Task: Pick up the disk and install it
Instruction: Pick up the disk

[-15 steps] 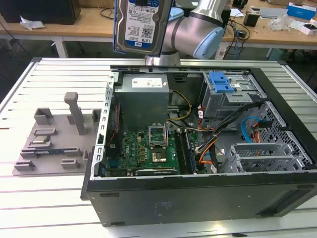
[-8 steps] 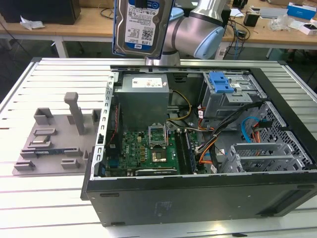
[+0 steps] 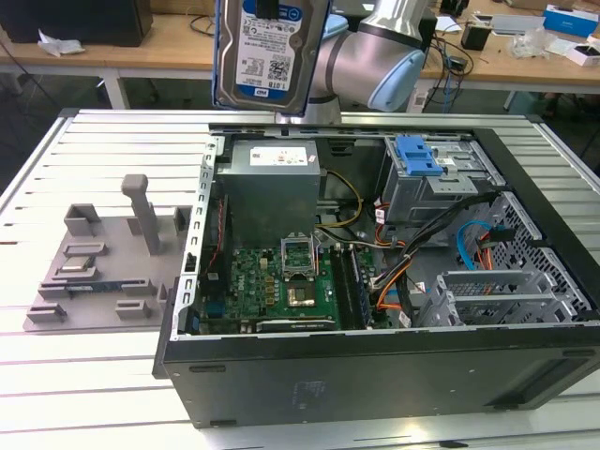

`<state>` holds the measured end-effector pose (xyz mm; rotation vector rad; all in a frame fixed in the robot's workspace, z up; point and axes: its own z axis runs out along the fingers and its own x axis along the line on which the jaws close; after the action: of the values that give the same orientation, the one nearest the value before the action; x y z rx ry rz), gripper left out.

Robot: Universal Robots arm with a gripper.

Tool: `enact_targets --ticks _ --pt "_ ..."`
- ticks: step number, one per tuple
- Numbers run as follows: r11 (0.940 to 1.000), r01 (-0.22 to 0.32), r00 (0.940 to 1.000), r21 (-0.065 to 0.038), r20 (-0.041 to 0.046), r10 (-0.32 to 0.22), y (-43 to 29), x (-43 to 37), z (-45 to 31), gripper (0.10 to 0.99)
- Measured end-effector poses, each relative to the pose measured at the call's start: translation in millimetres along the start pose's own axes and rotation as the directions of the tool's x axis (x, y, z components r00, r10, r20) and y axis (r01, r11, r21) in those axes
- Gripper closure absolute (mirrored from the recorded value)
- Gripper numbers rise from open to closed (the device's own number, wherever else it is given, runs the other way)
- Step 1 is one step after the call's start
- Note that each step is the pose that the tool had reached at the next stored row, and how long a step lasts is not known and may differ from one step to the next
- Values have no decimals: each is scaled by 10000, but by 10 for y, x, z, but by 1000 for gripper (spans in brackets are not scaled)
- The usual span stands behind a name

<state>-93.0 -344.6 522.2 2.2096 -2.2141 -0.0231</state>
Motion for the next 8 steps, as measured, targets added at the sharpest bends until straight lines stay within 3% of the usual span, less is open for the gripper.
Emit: enact_targets --ticks 8 --pt "10000 0 10000 0 0 0 0 143 6 722"
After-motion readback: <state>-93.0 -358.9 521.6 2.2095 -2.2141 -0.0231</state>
